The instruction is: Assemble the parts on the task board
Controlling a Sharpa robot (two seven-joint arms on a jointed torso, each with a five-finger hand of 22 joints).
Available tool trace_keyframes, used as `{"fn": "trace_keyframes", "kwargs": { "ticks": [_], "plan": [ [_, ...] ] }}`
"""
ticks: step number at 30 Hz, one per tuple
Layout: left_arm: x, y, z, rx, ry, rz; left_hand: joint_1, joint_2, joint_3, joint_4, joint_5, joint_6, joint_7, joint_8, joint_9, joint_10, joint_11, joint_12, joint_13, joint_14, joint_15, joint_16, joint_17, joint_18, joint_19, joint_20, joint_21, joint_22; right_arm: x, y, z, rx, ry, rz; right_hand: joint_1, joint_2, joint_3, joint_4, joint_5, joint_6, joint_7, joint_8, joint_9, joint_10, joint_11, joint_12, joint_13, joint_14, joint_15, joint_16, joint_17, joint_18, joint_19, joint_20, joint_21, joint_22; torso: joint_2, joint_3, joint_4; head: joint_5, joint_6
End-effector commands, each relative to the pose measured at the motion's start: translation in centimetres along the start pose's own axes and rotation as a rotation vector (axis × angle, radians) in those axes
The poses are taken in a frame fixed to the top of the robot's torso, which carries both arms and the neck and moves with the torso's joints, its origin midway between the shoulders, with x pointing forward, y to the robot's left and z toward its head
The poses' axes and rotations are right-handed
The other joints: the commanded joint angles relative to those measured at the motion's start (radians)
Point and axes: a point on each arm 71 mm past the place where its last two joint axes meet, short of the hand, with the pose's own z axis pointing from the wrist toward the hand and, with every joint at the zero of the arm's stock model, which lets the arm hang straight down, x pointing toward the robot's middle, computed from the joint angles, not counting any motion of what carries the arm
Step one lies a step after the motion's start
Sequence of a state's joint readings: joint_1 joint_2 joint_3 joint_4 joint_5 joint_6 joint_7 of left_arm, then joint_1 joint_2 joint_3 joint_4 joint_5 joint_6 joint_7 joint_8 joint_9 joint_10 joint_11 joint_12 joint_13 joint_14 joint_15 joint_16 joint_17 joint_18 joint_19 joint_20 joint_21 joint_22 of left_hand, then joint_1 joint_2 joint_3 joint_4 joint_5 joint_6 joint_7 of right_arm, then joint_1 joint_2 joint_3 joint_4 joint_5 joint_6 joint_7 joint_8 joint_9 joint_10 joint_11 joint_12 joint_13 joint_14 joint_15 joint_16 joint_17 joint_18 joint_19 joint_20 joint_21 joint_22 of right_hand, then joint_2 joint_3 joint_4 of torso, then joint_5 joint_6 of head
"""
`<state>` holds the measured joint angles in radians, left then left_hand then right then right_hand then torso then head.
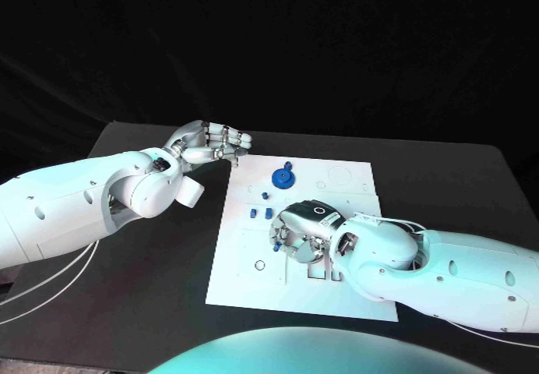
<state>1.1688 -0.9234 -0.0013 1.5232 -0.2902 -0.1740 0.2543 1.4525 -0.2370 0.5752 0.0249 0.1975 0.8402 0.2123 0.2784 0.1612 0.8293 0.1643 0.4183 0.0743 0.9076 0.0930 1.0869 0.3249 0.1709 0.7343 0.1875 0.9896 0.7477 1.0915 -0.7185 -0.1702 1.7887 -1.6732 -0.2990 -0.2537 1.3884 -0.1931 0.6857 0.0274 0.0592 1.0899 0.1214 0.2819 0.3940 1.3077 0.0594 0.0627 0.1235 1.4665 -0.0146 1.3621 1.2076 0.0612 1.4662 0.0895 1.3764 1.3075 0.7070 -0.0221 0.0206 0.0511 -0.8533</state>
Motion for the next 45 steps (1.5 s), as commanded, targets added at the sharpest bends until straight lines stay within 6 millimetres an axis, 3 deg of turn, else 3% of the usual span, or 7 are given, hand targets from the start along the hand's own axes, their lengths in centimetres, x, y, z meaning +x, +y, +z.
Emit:
{"fn": "trace_keyframes", "kwargs": {
  "ticks": [1, 8, 18, 27, 37, 42, 45],
  "plan": [
    [0.2, -0.1, 0.1, 0.005, 0.018, -0.011, 0.001, 0.009, -0.005, 0.0, 0.003, -0.003, 0.006, -0.001, -0.001, -0.007, 0.001, 0.007, -0.001, -0.008, -0.002, -0.006, -0.002, 0.011, -0.009, 0.0, -0.005, -0.002, 0.5, 0.1, 0.0, 0.001, 0.04, -0.038, -0.001, 0.008, 0.002, -0.007, 0.003, 0.004, 0.004, 0.006, 0.001, -0.001, -0.004, 0.004, 0.001, 0.037, -0.007, 0.006, -0.001, -0.019, 0.016, -0.006, 0.002, 0.2, 0.0, -0.0002, 0.0002, -0.001, -0.002],
    [0.3, -0.1, 0.1, 0.004, 0.019, -0.011, 0.001, 0.009, -0.005, 0.0, 0.003, -0.003, 0.006, -0.001, -0.001, -0.007, 0.001, 0.007, -0.001, -0.008, -0.002, -0.006, -0.002, 0.011, -0.009, 0.0, -0.005, -0.002, 0.6, 0.3, 0.2, -0.003, 0.036, -0.044, -0.019, 0.007, 0.0, -0.015, 0.002, -0.011, 0.008, 0.002, 0.005, -0.013, 0.0, 0.001, 0.001, 0.037, -0.003, 0.008, -0.002, -0.018, 0.015, -0.004, -0.001, 0.2, 0.0, 0.0002, 0.0, -0.002, 0.0],
    [0.2, -0.1, 0.1, 0.003, 0.019, -0.011, 0.001, 0.01, -0.006, 0.0, 0.003, -0.003, 0.006, -0.001, -0.001, -0.009, 0.001, 0.008, -0.001, -0.008, -0.002, -0.007, -0.002, 0.011, -0.009, 0.0, -0.006, -0.003, 0.4, 0.1, 0.2, 0.003, 0.003, -0.025, -0.116, -0.084, -0.078, 0.007, 0.001, -0.131, 0.02, -0.077, -0.018, -0.079, 0.018, 0.001, -0.006, 0.031, 0.013, 0.008, -0.016, -0.011, 0.001, 0.013, -0.036, 0.19, -0.001, 0.0002, -0.0009, -0.002, 0.003],
    [0.1, 0.0, 0.0, 0.0, 0.018, -0.011, 0.001, 0.01, -0.007, 0.0, 0.003, -0.003, 0.006, -0.001, -0.001, -0.01, 0.001, 0.008, -0.002, -0.009, -0.002, -0.007, -0.002, 0.011, -0.009, 0.0, -0.007, -0.003, 0.0, -0.4, -0.9, 0.02, -0.041, -0.014, -0.112, -0.091, -0.119, 0.005, 0.001, -0.184, 0.018, -0.112, -0.029, -0.106, 0.016, 0.005, -0.005, 0.028, 0.012, 0.005, -0.029, -0.009, -0.002, 0.013, -0.05, 0.186, -0.001, 0.0012, -0.001, -0.004, 0.01],
    [-0.1, 0.0, -0.1, -0.002, 0.015, -0.01, 0.001, 0.01, -0.008, -0.001, 0.003, -0.003, 0.006, 0.0, -0.001, -0.012, 0.001, 0.008, -0.002, -0.01, -0.002, -0.008, -0.003, 0.011, -0.01, 0.0, -0.008, -0.004, -3.7, -3.5, -4.3, 0.117, -0.093, 0.014, -0.115, -0.09, -0.159, 0.011, 0.002, -0.153, 0.014, -0.101, -0.022, -0.109, 0.014, 0.007, 0.0, 0.027, 0.01, 0.007, -0.032, -0.009, -0.001, 0.011, -0.052, 0.186, -0.002, -0.0006, -0.0017, -0.021, 0.021],
    [-0.1, 0.0, -0.1, -0.001, 0.013, -0.012, 0.001, 0.01, -0.008, -0.001, 0.003, -0.003, 0.006, 0.0, -0.002, -0.012, 0.001, 0.008, -0.002, -0.011, -0.001, -0.009, -0.003, 0.011, -0.01, 0.001, -0.009, -0.004, -5.6, -7.1, -6.3, 0.218, -0.093, 0.028, -0.085, -0.067, -0.322, 0.032, 0.003, -0.15, 0.018, -0.115, -0.027, -0.157, 0.022, 0.013, -0.002, 0.025, 0.015, 0.009, -0.041, -0.004, -0.01, 0.017, -0.084, 0.177, -0.003, -0.0021, -0.002, -0.029, 0.028],
    [-0.1, 0.0, -0.1, 0.0, 0.012, -0.013, 0.001, 0.01, -0.008, -0.001, 0.003, -0.003, 0.006, 0.0, -0.002, -0.012, 0.001, 0.008, -0.002, -0.011, -0.001, -0.009, -0.003, 0.011, -0.01, 0.001, -0.009, -0.004, -6.2, -8.6, -7.4, 0.261, -0.089, 0.01, 0.036, -0.006, -0.65, 0.133, 0.009, -0.165, 0.033, -0.141, -0.037, -0.22, 0.035, 0.034, -0.023, 0.019, 0.028, 0.004, -0.064, 0.005, -0.025, 0.027, -0.135, 0.163, -0.003, -0.0013, -0.0022, -0.033, 0.031]
  ]
}}
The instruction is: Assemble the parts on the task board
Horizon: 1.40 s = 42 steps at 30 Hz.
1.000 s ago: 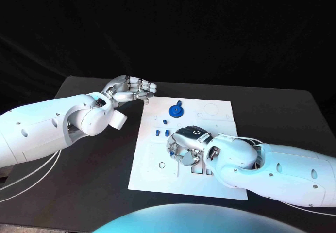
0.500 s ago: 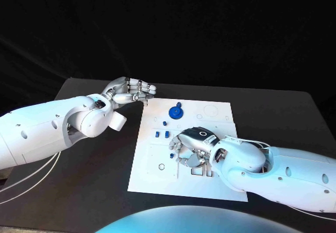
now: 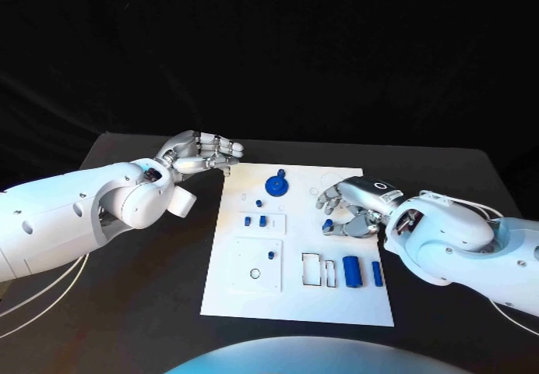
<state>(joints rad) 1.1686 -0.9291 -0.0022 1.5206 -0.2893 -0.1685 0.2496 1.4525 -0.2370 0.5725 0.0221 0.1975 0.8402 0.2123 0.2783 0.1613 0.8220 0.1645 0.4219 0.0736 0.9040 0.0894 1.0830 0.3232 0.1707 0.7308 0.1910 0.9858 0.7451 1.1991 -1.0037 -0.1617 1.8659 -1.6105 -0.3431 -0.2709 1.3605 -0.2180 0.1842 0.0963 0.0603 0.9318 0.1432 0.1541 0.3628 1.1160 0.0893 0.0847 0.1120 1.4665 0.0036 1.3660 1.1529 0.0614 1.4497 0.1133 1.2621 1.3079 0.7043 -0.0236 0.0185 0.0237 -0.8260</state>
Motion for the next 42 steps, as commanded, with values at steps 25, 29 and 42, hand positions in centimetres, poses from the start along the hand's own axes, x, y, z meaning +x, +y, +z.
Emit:
{"fn": "trace_keyframes", "kwargs": {
  "ticks": [25, 29, 42],
  "plan": [
    [0.1, 0.0, 0.0, 0.004, 0.015, -0.015, 0.0, 0.011, -0.007, 0.002, 0.003, -0.002, 0.006, 0.001, -0.002, -0.006, 0.001, 0.006, -0.001, -0.008, 0.002, -0.005, -0.002, 0.011, -0.007, -0.003, -0.006, -0.002, 1.9, -0.8, 0.2, 0.011, 0.078, -0.03, 0.219, 0.099, -0.08, 0.194, 0.007, 0.085, -0.003, -0.004, -0.008, 0.05, -0.008, 0.058, -0.04, 0.028, -0.002, 0.032, 0.021, -0.009, 0.024, -0.007, 0.046, 0.19, 0.001, 0.0005, 0.0015, -0.007, 0.004],
    [0.1, 0.1, 0.0, 0.003, 0.015, -0.015, 0.0, 0.011, -0.007, 0.002, 0.003, -0.002, 0.006, 0.001, -0.002, -0.006, 0.001, 0.006, -0.001, -0.008, 0.002, -0.005, -0.002, 0.011, -0.007, -0.003, -0.006, -0.002, 2.1, -0.7, 0.3, 0.008, 0.081, -0.028, 0.226, 0.11, -0.005, 0.194, 0.008, 0.113, -0.008, -0.003, -0.012, 0.079, -0.014, 0.046, -0.043, 0.028, -0.007, 0.037, 0.026, -0.012, 0.03, -0.012, 0.061, 0.196, 0.002, 0.0011, 0.0008, -0.008, 0.004],
    [0.1, 0.1, -0.1, 0.0, 0.017, -0.016, 0.0, 0.011, -0.007, 0.002, 0.003, -0.002, 0.006, 0.001, -0.002, -0.006, 0.001, 0.006, -0.001, -0.008, 0.002, -0.005, -0.002, 0.011, -0.007, -0.003, -0.006, -0.002, 2.4, -0.5, 0.7, 0.016, 0.079, -0.027, 0.15, 0.041, 0.202, 0.189, 0.005, 0.14, -0.01, -0.01, -0.015, 0.122, -0.018, 0.002, -0.042, 0.028, -0.01, 0.043, 0.026, -0.015, 0.036, -0.016, 0.077, 0.201, 0.002, 0.0015, 0.0011, -0.009, 0.003]
  ]
}}
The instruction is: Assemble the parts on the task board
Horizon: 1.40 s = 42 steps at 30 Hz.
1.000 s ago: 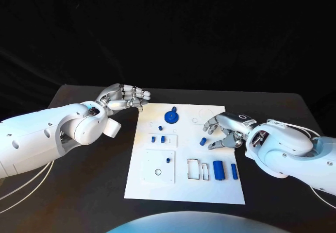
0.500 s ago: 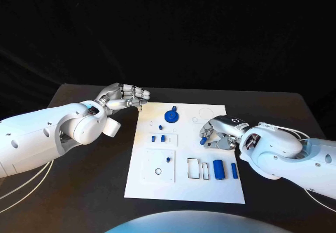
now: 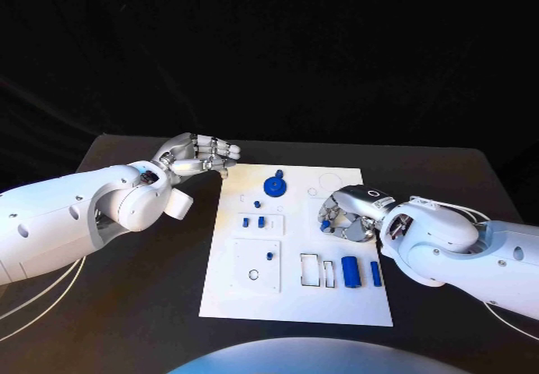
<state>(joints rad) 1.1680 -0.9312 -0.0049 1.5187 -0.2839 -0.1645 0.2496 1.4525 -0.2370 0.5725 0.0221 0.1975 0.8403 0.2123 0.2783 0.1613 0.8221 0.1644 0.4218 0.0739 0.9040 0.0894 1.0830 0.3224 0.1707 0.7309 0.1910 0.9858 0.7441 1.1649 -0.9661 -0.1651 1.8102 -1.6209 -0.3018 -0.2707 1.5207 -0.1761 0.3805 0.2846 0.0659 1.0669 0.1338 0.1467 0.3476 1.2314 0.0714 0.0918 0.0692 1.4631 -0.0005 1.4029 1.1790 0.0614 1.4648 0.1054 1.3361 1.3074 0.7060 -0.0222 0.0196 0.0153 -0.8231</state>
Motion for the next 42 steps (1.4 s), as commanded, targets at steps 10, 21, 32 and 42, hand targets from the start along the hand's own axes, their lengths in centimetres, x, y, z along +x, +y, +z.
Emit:
{"fn": "trace_keyframes", "kwargs": {
  "ticks": [10, 21, 32, 42],
  "plan": [
    [0.2, -0.1, 0.0, 0.004, 0.018, -0.011, 0.0, 0.011, -0.007, 0.002, 0.003, -0.002, 0.006, 0.001, -0.002, -0.006, 0.001, 0.006, -0.001, -0.008, 0.002, -0.005, -0.001, 0.011, -0.007, -0.002, -0.006, -0.001, 0.0, 0.3, 0.1, 0.006, -0.024, -0.011, -0.018, -0.002, 0.103, -0.031, -0.001, 0.042, -0.01, 0.023, 0.018, 0.032, -0.008, -0.01, 0.006, 0.032, -0.012, 0.009, 0.002, -0.016, 0.024, -0.012, 0.013, 0.204, 0.0, 0.0003, 0.0003, 0.001, -0.001],
    [0.2, -0.1, 0.1, 0.002, 0.018, -0.011, 0.001, 0.013, -0.009, 0.001, 0.003, -0.001, 0.006, 0.002, -0.002, -0.008, 0.001, 0.009, -0.001, -0.009, 0.003, -0.006, -0.002, 0.012, -0.008, -0.002, -0.009, -0.002, -2.2, 0.8, -0.5, 0.01, -0.085, 0.09, -0.051, -0.001, 0.153, -0.056, -0.002, 0.048, -0.017, 0.046, 0.042, 0.058, -0.015, -0.01, 0.012, 0.033, -0.018, 0.011, 0.004, -0.019, 0.028, -0.018, 0.024, 0.207, -0.002, 0.0003, -0.0012, 0.003, -0.001],
    [0.3, 0.0, 0.2, 0.003, 0.022, -0.012, 0.002, 0.014, -0.009, 0.0, 0.004, -0.001, 0.006, 0.003, -0.002, -0.009, 0.001, 0.01, -0.001, -0.009, 0.002, -0.006, -0.002, 0.012, -0.008, -0.002, -0.01, -0.003, -4.4, 3.4, -0.3, -0.055, -0.121, 0.154, -0.082, -0.007, 0.169, -0.065, -0.003, 0.041, -0.018, 0.056, 0.056, 0.061, -0.015, -0.015, 0.014, 0.034, -0.018, 0.012, 0.004, -0.019, 0.029, -0.019, 0.025, 0.207, 0.0, 0.0003, -0.0004, 0.01, -0.002],
    [0.7, 0.0, 0.5, 0.006, 0.03, -0.022, 0.002, 0.014, -0.009, 0.0, 0.004, -0.001, 0.006, 0.003, -0.002, -0.009, 0.001, 0.01, -0.001, -0.009, 0.002, -0.006, -0.002, 0.012, -0.008, -0.002, -0.01, -0.003, -1.2, 9.4, 1.6, -0.222, -0.068, 0.208, -0.087, -0.008, 0.176, -0.071, -0.002, 0.036, -0.017, 0.058, 0.059, 0.059, -0.015, -0.018, 0.014, 0.033, -0.018, 0.011, 0.001, -0.017, 0.026, -0.019, 0.017, 0.205, 0.0, -0.0001, 0.0007, 0.023, -0.004]
  ]
}}
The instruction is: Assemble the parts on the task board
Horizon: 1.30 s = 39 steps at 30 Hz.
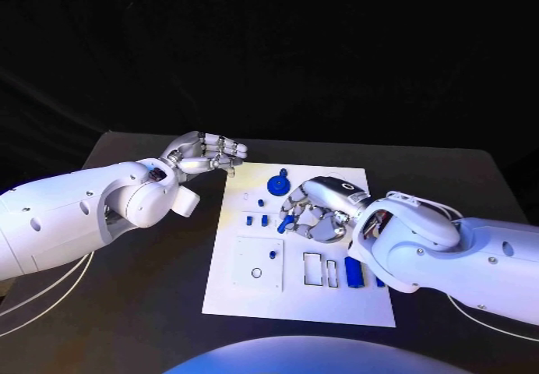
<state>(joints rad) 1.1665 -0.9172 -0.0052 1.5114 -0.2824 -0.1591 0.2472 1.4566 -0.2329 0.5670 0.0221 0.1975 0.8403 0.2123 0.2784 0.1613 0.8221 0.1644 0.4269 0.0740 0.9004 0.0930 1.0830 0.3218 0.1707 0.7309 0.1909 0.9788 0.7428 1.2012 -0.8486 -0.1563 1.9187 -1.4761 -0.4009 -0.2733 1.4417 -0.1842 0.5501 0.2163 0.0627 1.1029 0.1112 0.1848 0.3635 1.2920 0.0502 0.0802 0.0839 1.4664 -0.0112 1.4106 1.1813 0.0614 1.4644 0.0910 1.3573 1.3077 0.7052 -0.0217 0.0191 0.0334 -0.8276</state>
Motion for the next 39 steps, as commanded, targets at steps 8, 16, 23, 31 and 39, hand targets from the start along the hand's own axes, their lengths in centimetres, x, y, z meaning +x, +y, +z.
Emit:
{"fn": "trace_keyframes", "kwargs": {
  "ticks": [8, 16, 23, 31, 39],
  "plan": [
    [0.7, -0.1, 0.4, 0.009, 0.024, -0.026, -0.002, 0.011, -0.004, -0.001, 0.004, 0.0, 0.006, 0.004, -0.002, -0.01, 0.001, 0.006, -0.001, -0.006, -0.001, -0.006, -0.002, 0.012, -0.008, -0.002, -0.004, -0.002, 4.8, 2.8, 1.2, -0.122, 0.059, 0.057, -0.008, 0.0, 0.015, -0.013, 0.001, -0.003, 0.007, 0.022, 0.048, -0.003, 0.007, -0.008, -0.001, 0.03, -0.007, 0.003, -0.002, -0.016, 0.024, -0.005, -0.009, 0.203, 0.0, -0.0027, -0.0003, 0.022, -0.004],
    [0.8, -0.1, 0.6, 0.008, 0.029, -0.028, -0.002, 0.011, -0.004, -0.001, 0.004, 0.0, 0.006, 0.004, -0.002, -0.01, 0.001, 0.006, -0.001, -0.006, -0.001, -0.006, -0.002, 0.012, -0.008, -0.002, -0.004, -0.002, 7.1, 2.9, 1.5, -0.133, 0.105, 0.058, -0.009, -0.001, 0.018, -0.018, 0.001, -0.005, 0.007, 0.023, 0.05, -0.004, 0.007, -0.009, 0.0, 0.03, -0.007, 0.004, -0.001, -0.016, 0.024, -0.005, -0.011, 0.202, 0.001, -0.001, -0.0002, 0.034, -0.009],
    [0.9, -0.1, 0.6, 0.007, 0.031, -0.029, -0.002, 0.011, -0.005, -0.001, 0.004, 0.001, 0.005, 0.005, -0.002, -0.01, 0.001, 0.008, -0.001, -0.006, -0.001, -0.006, -0.002, 0.012, -0.008, -0.001, -0.004, -0.002, 7.7, 2.6, 1.5, -0.124, 0.135, 0.039, -0.009, -0.001, 0.019, -0.019, 0.001, -0.005, 0.008, 0.024, 0.05, -0.004, 0.008, -0.009, 0.0, 0.03, -0.007, 0.004, -0.001, -0.016, 0.024, -0.005, -0.011, 0.203, 0.001, -0.001, -0.0001, 0.035, -0.013],
    [0.8, 0.0, 0.6, 0.004, 0.031, -0.029, -0.002, 0.011, -0.005, -0.001, 0.004, 0.001, 0.005, 0.005, -0.002, -0.01, 0.001, 0.008, -0.001, -0.006, -0.001, -0.006, -0.002, 0.012, -0.008, -0.001, -0.004, -0.002, 8.0, 2.4, 1.4, -0.116, 0.164, 0.008, -0.011, -0.001, 0.02, -0.02, 0.0, -0.006, 0.008, 0.024, 0.052, -0.004, 0.008, -0.01, 0.0, 0.03, -0.006, 0.004, -0.002, -0.016, 0.024, -0.005, -0.011, 0.203, 0.001, -0.0005, 0.0, 0.036, -0.015],
    [0.7, 0.0, 0.5, 0.001, 0.03, -0.028, -0.002, 0.011, -0.005, -0.001, 0.004, 0.001, 0.005, 0.005, -0.002, -0.01, 0.001, 0.008, -0.001, -0.006, -0.001, -0.006, -0.002, 0.012, -0.008, -0.001, -0.004, -0.002, 8.0, 2.2, 1.1, -0.11, 0.172, -0.03, -0.017, -0.001, 0.021, -0.021, 0.0, -0.007, 0.009, 0.026, 0.053, -0.004, 0.009, -0.01, 0.0, 0.03, -0.006, 0.004, -0.001, -0.016, 0.025, -0.004, -0.008, 0.203, 0.002, -0.0002, -0.0001, 0.037, -0.017]
  ]
}}
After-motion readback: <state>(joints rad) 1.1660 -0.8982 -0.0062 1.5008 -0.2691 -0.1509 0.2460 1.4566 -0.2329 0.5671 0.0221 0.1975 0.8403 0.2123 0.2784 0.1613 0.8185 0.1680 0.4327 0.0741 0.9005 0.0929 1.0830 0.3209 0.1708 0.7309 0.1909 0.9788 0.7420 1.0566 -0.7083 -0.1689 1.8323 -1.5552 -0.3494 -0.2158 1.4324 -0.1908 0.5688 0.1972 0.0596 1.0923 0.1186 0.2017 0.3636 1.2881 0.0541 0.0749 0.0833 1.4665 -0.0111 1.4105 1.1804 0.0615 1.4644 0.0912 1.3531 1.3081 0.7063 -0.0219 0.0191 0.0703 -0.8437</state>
